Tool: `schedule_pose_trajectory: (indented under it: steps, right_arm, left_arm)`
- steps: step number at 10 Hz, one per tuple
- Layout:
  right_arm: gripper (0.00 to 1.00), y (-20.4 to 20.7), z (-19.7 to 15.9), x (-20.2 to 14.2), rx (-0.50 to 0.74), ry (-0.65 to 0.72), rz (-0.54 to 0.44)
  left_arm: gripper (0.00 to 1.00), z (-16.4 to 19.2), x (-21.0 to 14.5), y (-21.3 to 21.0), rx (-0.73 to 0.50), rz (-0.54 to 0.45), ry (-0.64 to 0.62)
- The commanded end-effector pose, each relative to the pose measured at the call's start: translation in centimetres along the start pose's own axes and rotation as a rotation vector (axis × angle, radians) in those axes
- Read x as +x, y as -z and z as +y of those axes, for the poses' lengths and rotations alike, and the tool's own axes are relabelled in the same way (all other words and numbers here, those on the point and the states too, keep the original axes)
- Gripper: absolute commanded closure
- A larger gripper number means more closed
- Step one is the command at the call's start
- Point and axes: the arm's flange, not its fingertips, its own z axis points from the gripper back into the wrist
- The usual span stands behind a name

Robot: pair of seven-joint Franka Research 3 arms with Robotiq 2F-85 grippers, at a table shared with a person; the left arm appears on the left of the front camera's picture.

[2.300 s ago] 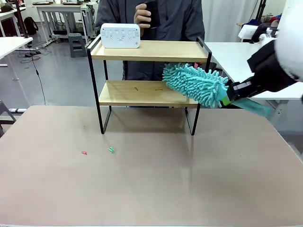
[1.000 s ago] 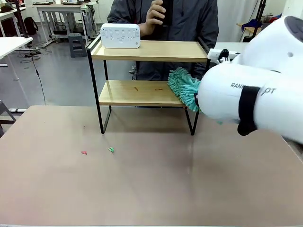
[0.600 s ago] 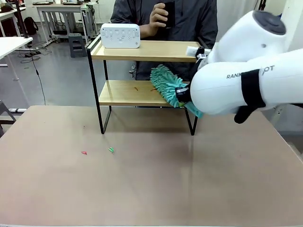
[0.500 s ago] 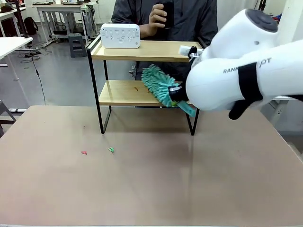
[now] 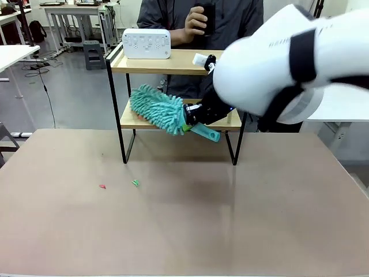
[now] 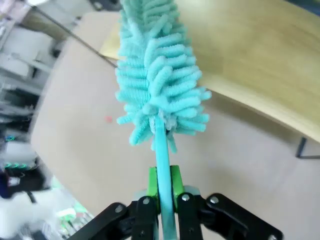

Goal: Clean the shelf.
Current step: Clean the remaining tier of the Shelf with the Duster once objects are removed.

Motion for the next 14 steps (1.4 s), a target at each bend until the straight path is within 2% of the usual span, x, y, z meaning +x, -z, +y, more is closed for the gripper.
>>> schedule_pose_trajectory:
  steps: [1, 2, 3, 4, 6, 10, 12, 14]
  right_arm:
    - [0.87, -5.5, -3.8, -0.9, 0.257, -0.177, 0.071]
    - [0.87, -8.8, -4.9, -1.6, 0.34, -0.251, 0.056]
    - [0.87, -12.1, -6.2, -3.0, 0.372, -0.274, 0.049]
    - [0.87, -14.3, -7.1, -4.7, 0.336, -0.264, 0.045]
    - [0.87, -16.5, -8.7, -7.4, 0.391, -0.222, -0.013]
    - [0.87, -19.2, -9.6, -9.2, 0.428, -0.218, -0.096]
    - [0.87, -22.6, -10.8, -11.4, 0.411, -0.181, -0.144]
    - [0.87, -28.2, -13.2, -15.4, 0.276, -0.027, -0.24]
  left_arm:
    - [0.0, -0.1, 0.0, 0.2, -0.018, -0.017, 0.022]
    - [0.0, -0.1, 0.0, 0.2, -0.018, -0.017, 0.022]
    - [0.0, -0.1, 0.0, 0.2, -0.018, -0.017, 0.022]
    - [0.0, -0.1, 0.0, 0.2, -0.018, -0.017, 0.022]
    - [0.0, -0.1, 0.0, 0.2, -0.018, -0.017, 0.022]
    - [0.0, -0.1, 0.0, 0.2, -0.018, -0.017, 0.022]
    - [0.0, -0.1, 0.0, 0.2, -0.018, -0.017, 0.022]
    - [0.0, -0.1, 0.0, 0.2, -0.018, -0.017, 0.022]
